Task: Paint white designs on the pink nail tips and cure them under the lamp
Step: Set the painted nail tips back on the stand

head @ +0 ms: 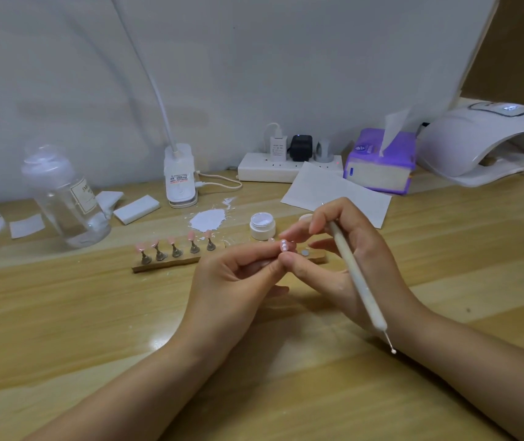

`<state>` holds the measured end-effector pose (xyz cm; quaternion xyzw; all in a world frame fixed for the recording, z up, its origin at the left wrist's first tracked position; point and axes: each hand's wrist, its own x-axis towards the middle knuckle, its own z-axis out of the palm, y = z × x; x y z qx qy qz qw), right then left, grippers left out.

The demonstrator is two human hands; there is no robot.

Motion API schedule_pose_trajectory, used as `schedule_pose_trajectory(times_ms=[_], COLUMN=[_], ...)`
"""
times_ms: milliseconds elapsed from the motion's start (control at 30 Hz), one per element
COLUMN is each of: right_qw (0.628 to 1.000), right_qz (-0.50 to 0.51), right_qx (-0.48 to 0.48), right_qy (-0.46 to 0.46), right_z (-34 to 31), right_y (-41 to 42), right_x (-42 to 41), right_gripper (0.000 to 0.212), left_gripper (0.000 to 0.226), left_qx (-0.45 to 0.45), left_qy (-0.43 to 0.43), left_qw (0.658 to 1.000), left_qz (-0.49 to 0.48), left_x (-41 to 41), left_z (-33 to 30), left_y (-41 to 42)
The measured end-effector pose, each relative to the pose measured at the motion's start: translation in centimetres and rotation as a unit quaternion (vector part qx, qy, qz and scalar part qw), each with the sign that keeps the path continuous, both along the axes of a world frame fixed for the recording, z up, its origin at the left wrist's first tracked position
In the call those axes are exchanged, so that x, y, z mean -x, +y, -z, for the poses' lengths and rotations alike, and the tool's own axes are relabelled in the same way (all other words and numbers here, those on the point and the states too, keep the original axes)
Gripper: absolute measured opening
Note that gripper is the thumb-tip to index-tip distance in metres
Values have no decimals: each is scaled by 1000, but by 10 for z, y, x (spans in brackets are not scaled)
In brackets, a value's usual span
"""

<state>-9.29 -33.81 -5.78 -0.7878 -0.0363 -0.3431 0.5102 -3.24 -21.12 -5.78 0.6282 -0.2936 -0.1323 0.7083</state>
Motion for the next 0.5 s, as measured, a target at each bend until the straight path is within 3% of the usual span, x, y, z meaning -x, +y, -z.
schedule_pose_trajectory(times_ms=[267, 500], right_qw=[1000, 994], right_qz=[-13, 29], right_qx=[-15, -101], right_qy=[-5, -30], right_z=[0, -4], right_y=[0, -22], right_x=[0, -7], right_gripper=[30, 33], left_gripper=[18, 21], left_qx=[-11, -19], left_qy=[-15, -6], left_qw=[1000, 1000], left_qz=[9, 15], left_x=[0, 1], left_z=[-1, -2], left_y=[0, -1])
